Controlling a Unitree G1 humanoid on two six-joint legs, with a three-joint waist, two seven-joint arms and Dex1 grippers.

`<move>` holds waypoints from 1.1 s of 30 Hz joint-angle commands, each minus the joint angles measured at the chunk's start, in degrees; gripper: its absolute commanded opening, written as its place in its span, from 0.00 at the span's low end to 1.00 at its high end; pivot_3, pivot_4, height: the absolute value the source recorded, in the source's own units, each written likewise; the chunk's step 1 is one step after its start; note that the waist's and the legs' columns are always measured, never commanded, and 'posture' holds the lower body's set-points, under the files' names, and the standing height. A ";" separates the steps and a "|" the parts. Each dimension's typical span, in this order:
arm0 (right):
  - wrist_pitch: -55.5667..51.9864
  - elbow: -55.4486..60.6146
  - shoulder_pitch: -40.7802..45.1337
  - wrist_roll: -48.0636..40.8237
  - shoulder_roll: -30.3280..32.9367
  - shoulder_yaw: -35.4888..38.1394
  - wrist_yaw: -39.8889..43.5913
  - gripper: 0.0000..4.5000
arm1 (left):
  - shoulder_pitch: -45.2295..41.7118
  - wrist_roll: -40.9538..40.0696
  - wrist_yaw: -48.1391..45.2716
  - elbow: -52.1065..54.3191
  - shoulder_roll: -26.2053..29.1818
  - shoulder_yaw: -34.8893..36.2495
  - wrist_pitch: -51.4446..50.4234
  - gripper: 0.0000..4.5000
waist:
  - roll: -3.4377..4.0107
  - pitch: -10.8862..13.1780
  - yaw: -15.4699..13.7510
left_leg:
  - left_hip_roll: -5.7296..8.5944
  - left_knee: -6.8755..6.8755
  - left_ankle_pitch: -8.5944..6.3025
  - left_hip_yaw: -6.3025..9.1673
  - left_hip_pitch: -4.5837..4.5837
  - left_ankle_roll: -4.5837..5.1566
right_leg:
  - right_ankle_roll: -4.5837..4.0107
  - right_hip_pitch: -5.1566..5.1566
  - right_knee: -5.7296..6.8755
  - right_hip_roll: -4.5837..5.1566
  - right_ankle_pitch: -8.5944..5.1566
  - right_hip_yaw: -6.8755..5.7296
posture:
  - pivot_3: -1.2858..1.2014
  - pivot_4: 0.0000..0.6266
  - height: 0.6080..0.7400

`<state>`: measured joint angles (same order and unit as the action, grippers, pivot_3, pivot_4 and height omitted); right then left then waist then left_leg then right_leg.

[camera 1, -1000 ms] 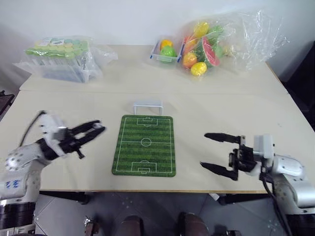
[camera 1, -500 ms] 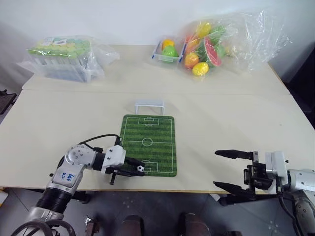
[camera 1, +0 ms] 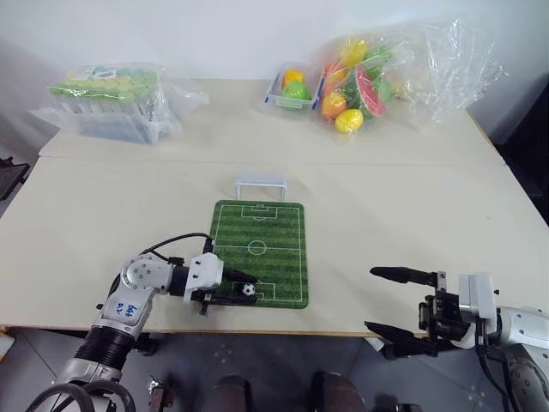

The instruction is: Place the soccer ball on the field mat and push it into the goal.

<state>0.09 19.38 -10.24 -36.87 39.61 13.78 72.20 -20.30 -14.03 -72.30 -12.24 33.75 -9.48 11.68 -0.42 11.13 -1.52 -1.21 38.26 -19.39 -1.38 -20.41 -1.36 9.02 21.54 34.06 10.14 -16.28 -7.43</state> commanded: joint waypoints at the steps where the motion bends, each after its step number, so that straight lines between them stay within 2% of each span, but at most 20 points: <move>1: 0.95 0.54 0.26 -0.33 -0.81 -0.53 0.30 1.00 | 0.65 -1.53 0.44 1.72 -0.70 1.19 0.18 0.54 | 0.00 0.00 0.02 | 0.00 0.00 0.00 0.00 0.00 0.00 | 0.00 0.00 0.00 0.00 0.00 0.00 | 0.52 0.24 1.00; 7: 1.09 -0.48 0.35 -0.31 -0.93 -0.76 1.24 1.00 | 1.75 -3.37 0.52 4.53 0.20 3.07 -1.05 0.54 | 0.00 0.00 0.02 | 0.00 0.00 0.00 0.00 0.00 0.00 | 0.00 0.00 0.00 0.00 0.00 0.00 | 0.52 0.24 1.00; 13: 1.31 -2.00 0.45 -0.40 -0.76 -0.87 2.57 1.00 | 4.79 -8.09 0.45 10.84 3.25 8.40 -4.15 0.54 | 0.00 0.00 0.09 | -0.01 -0.01 0.00 0.00 0.00 0.00 | 0.00 0.00 0.00 0.00 0.00 0.00 | 0.52 0.24 1.00; 19: 2.09 -3.05 0.94 -0.59 -1.03 -0.83 3.49 1.00 | 13.92 -13.12 1.23 19.15 9.12 16.78 -9.24 0.54 | 0.02 0.02 0.26 | -0.03 -0.05 0.00 0.00 0.03 0.00 | 0.00 0.00 -0.01 -0.01 0.00 0.01 | 0.52 0.24 1.00; 22: 3.12 -3.41 1.84 -0.69 -1.62 -1.16 3.75 1.00 | 22.09 -13.24 -0.59 19.84 11.40 20.81 -7.58 0.54 | 0.03 0.02 0.33 | -0.04 -0.06 -0.02 0.00 0.03 0.00 | 0.00 0.00 -0.04 -0.01 0.00 0.02 | 0.52 0.24 1.00; 25: 4.61 -3.97 2.44 -0.29 -2.22 -1.35 4.34 1.00 | 28.04 -13.23 -1.44 17.95 11.36 23.60 -5.33 0.42 | 0.06 0.04 0.26 | -0.05 -0.07 -0.03 -0.01 0.03 0.00 | -0.01 0.01 -0.07 -0.02 -0.01 0.03 | 0.52 0.24 1.00; 30: 6.51 -4.69 3.06 0.12 -2.55 -1.91 5.55 1.00 | 33.74 -12.60 -2.88 12.88 10.01 25.24 -0.10 0.05 | 0.07 0.04 -0.05 | -0.06 -0.06 -0.07 -0.01 0.03 0.02 | -0.02 0.01 -0.09 -0.03 -0.01 0.01 | 0.52 0.24 1.00; 31: 6.92 -4.71 3.17 0.17 -2.53 -2.07 5.92 1.00 | 34.11 -12.87 -2.78 13.08 9.88 25.19 -0.41 0.01 | 0.07 0.04 -0.05 | -0.07 -0.05 -0.08 -0.01 0.02 0.02 | -0.02 0.01 -0.10 -0.03 -0.01 0.01 | 0.52 0.24 1.00; 33: 7.82 -4.85 3.41 0.37 -2.66 -2.26 6.40 1.00 | 34.70 -13.38 -2.49 14.45 9.64 24.77 -1.16 0.01 | 0.07 0.04 0.05 | -0.07 -0.05 -0.09 -0.01 0.02 0.03 | -0.02 0.01 -0.10 -0.03 -0.01 0.01 | 0.52 0.24 1.00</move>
<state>6.42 14.00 -7.09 -36.04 37.36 11.46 77.81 14.00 -26.43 -74.73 0.01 43.54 14.66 10.21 -0.35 11.17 -1.47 -1.27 38.21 -19.49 -1.39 -20.39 -1.33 9.00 21.54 33.97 10.11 -16.29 -7.41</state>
